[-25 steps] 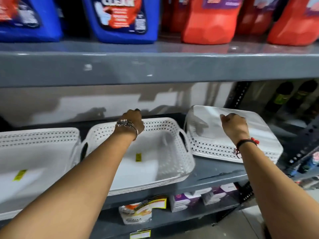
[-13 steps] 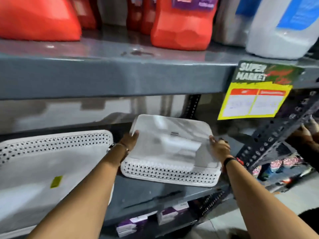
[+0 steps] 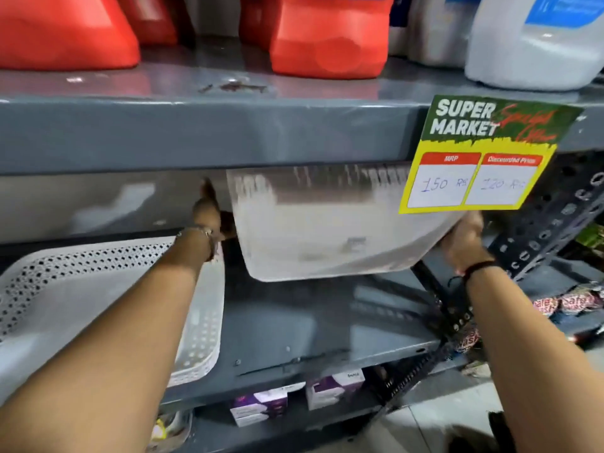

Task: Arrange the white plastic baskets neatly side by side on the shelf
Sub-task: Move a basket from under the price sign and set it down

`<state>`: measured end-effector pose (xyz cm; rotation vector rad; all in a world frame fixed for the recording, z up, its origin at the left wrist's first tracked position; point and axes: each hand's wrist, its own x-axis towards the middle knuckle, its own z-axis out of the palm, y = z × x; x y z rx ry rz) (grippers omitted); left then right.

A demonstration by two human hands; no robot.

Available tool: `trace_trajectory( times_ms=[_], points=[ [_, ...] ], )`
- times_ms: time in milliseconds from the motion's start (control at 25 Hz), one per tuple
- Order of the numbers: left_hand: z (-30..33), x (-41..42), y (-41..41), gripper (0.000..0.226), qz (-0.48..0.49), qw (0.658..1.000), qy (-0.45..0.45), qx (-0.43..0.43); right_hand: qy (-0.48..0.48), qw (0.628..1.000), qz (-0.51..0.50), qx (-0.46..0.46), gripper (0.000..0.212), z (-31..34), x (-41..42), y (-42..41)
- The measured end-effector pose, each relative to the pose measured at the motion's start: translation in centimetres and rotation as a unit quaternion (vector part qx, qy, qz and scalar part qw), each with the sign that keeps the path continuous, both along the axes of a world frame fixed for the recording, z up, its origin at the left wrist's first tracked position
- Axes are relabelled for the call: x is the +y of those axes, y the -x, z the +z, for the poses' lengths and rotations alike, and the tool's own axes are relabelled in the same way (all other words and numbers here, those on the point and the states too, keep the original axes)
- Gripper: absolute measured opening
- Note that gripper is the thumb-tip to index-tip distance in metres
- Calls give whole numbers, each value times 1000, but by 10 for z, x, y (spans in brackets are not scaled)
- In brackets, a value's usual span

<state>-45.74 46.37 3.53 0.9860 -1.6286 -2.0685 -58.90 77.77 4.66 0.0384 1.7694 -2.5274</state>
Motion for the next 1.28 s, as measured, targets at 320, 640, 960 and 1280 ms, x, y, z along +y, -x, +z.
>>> trace_trajectory(
  times_ms=[320,640,960,1280],
  points=[
    [-10,8,-44,33,-192,943,114,-248,-514,852,60,-76,23,-17,19,-8],
    [-23,24,-44,31,-231,805,419,-350,-635,772,6,-31,30,-62,15,-13],
    [-29,38,-41,37,-208,730,533,-374,-613,790,17,-23,32,-72,8,-17],
    [-7,-4,-91,43,-64,752,585,-298,-575,788,113,188,53,-47,-141,-98]
  ],
)
